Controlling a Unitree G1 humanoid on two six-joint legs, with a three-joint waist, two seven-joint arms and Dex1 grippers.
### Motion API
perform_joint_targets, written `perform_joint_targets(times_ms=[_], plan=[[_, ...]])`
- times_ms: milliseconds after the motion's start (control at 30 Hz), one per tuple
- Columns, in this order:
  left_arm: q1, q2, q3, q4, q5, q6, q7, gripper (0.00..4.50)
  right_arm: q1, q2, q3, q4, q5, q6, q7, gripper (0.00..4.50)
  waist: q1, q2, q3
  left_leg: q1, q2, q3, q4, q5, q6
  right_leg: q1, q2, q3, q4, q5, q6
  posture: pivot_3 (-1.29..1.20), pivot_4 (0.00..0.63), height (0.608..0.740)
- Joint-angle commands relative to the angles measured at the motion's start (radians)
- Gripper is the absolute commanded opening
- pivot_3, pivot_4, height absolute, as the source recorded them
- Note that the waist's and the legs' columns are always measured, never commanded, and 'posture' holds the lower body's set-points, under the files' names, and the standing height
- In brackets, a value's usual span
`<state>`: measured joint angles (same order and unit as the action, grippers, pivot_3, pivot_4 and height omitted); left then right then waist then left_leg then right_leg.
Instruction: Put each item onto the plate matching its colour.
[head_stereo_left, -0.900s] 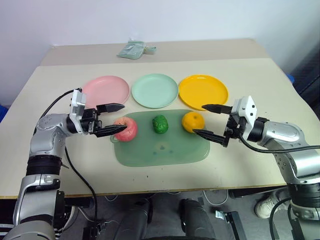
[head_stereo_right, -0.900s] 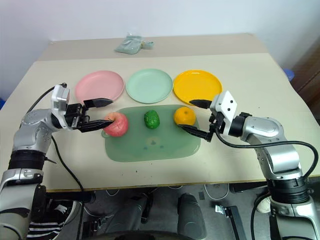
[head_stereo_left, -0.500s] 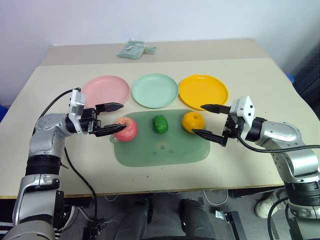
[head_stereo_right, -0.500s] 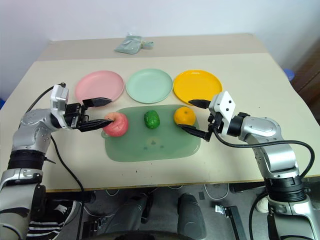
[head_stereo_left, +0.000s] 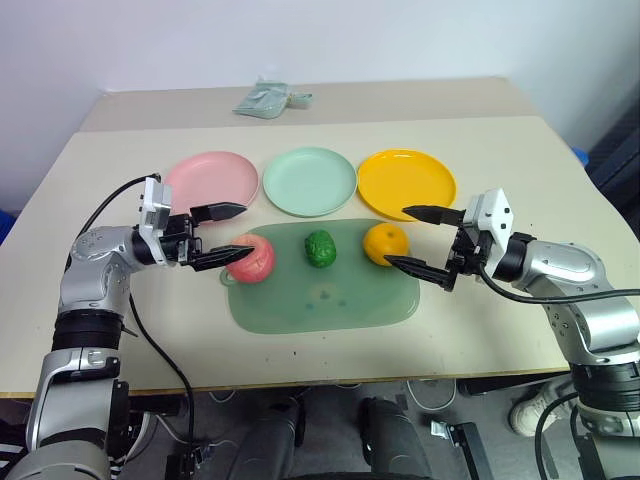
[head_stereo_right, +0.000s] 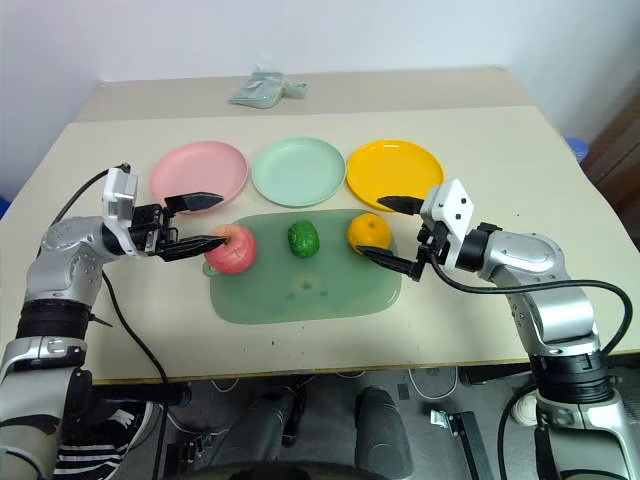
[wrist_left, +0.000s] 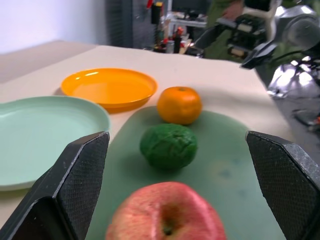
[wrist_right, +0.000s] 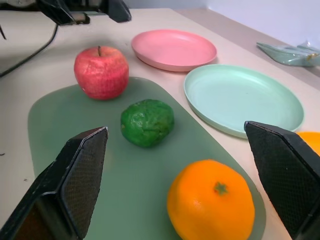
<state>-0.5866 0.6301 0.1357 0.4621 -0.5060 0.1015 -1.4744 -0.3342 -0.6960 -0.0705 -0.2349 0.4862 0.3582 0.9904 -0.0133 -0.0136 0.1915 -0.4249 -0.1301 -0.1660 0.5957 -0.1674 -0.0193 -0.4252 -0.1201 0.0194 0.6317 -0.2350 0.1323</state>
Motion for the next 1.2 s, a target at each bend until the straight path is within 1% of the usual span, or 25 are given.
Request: perform_joint_targets(times_ms=[33, 133, 233, 333, 433, 567, 800, 900, 933, 967, 1100, 1167, 1200], plan=[[0.021, 0.021, 0.022, -0.051, 0.001, 0.015, 0.035, 4.50, -0.030, 0.001, -0.001, -0.023, 0.019, -0.010, 0.022, 4.46, -0.001, 0.000, 0.000, 0.000, 0.000, 0.000, 0.000, 0.000, 0.000, 0.000, 0.000, 0.000, 0.000, 0.000, 0.000, 0.00, 0.150, 0.740], [0.042, 0.023, 0.025, -0.082, -0.011, 0.055, 0.060, 4.50, -0.044, 0.004, 0.003, -0.027, 0.032, 0.003, 0.028, 4.46, -0.001, 0.000, 0.000, 0.000, 0.000, 0.000, 0.000, 0.000, 0.000, 0.000, 0.000, 0.000, 0.000, 0.000, 0.000, 0.00, 0.150, 0.740], [0.055, 0.025, 0.006, -0.095, -0.004, 0.108, 0.074, 4.50, -0.026, -0.019, 0.024, -0.063, 0.036, 0.024, 0.057, 4.46, 0.001, 0.000, 0.000, 0.000, 0.000, 0.000, 0.000, 0.000, 0.000, 0.000, 0.000, 0.000, 0.000, 0.000, 0.000, 0.00, 0.150, 0.740], [0.061, 0.007, -0.011, -0.121, -0.001, 0.164, 0.112, 4.50, -0.023, -0.048, 0.022, -0.087, 0.068, 0.092, 0.083, 4.46, 0.002, 0.000, 0.000, 0.000, 0.000, 0.000, 0.000, 0.000, 0.000, 0.000, 0.000, 0.000, 0.000, 0.000, 0.000, 0.00, 0.150, 0.740], [0.061, -0.007, -0.030, -0.130, 0.021, 0.165, 0.133, 4.50, -0.023, -0.087, 0.028, -0.089, 0.051, 0.103, 0.103, 4.46, 0.002, 0.000, 0.000, 0.000, 0.000, 0.000, 0.000, 0.000, 0.000, 0.000, 0.000, 0.000, 0.000, 0.000, 0.000, 0.00, 0.150, 0.740], [0.066, 0.002, -0.068, -0.102, 0.082, 0.106, 0.127, 4.50, -0.031, -0.097, 0.030, -0.082, 0.038, 0.092, 0.103, 4.46, -0.001, 0.000, 0.000, 0.000, 0.000, 0.000, 0.000, 0.000, 0.000, 0.000, 0.000, 0.000, 0.000, 0.000, 0.000, 0.00, 0.150, 0.740], [0.049, -0.016, -0.117, 0.049, 0.208, -0.144, 0.131, 4.50, -0.011, -0.083, 0.028, -0.076, 0.013, 0.044, 0.093, 4.46, 0.003, 0.000, 0.000, 0.000, 0.001, 0.001, 0.000, 0.000, 0.000, 0.000, 0.000, 0.000, -0.001, 0.000, -0.001, 0.00, 0.150, 0.740], [0.034, -0.029, -0.122, 0.091, 0.219, -0.214, 0.130, 3.72, -0.012, -0.081, 0.020, -0.070, 0.013, 0.039, 0.092, 4.50, 0.004, 0.000, 0.000, 0.000, 0.001, 0.001, 0.000, 0.000, 0.000, 0.000, 0.000, 0.000, -0.001, 0.000, -0.001, 0.00, 0.150, 0.740], [0.025, -0.037, -0.115, 0.101, 0.217, -0.232, 0.141, 3.32, -0.013, -0.082, 0.019, -0.067, 0.012, 0.037, 0.092, 4.50, 0.004, 0.001, -0.001, 0.000, 0.001, 0.001, 0.000, 0.000, 0.000, 0.000, 0.000, 0.000, -0.001, 0.001, -0.001, 0.00, 0.150, 0.740], [0.016, -0.044, -0.107, 0.110, 0.210, -0.243, 0.149, 3.16, -0.013, -0.081, 0.019, -0.065, 0.011, 0.033, 0.091, 4.50, 0.004, 0.001, -0.001, 0.000, 0.001, 0.001, 0.000, 0.000, 0.000, 0.001, 0.000, 0.000, -0.001, 0.001, -0.001, 0.00, 0.150, 0.740], [-0.035, -0.063, -0.038, 0.126, 0.138, -0.193, 0.196, 3.16, -0.031, -0.062, 0.009, -0.059, 0.019, 0.028, 0.066, 4.50, 0.003, 0.000, 0.000, 0.000, 0.001, 0.001, 0.000, 0.000, 0.000, 0.000, 0.000, 0.000, -0.001, 0.001, 0.000, 0.00, 0.150, 0.740], [-0.089, -0.069, 0.004, 0.165, 0.131, -0.198, 0.269, 3.16, -0.043, -0.053, 0.010, -0.058, 0.018, 0.031, 0.054, 4.50, 0.002, 0.000, 0.000, 0.000, 0.001, 0.001, 0.000, 0.000, 0.000, 0.000, 0.000, 0.000, -0.001, 0.001, 0.000, 0.00, 0.150, 0.740], [-0.126, -0.074, 0.026, 0.204, 0.144, -0.226, 0.336, 3.16, -0.052, -0.046, 0.013, -0.053, 0.015, 0.031, 0.042, 4.50, 0.002, 0.000, 0.000, 0.000, 0.001, 0.001, 0.000, 0.000, 0.000, 0.000, 0.000, 0.000, -0.001, 0.002, 0.001, 0.00, 0.150, 0.740]])
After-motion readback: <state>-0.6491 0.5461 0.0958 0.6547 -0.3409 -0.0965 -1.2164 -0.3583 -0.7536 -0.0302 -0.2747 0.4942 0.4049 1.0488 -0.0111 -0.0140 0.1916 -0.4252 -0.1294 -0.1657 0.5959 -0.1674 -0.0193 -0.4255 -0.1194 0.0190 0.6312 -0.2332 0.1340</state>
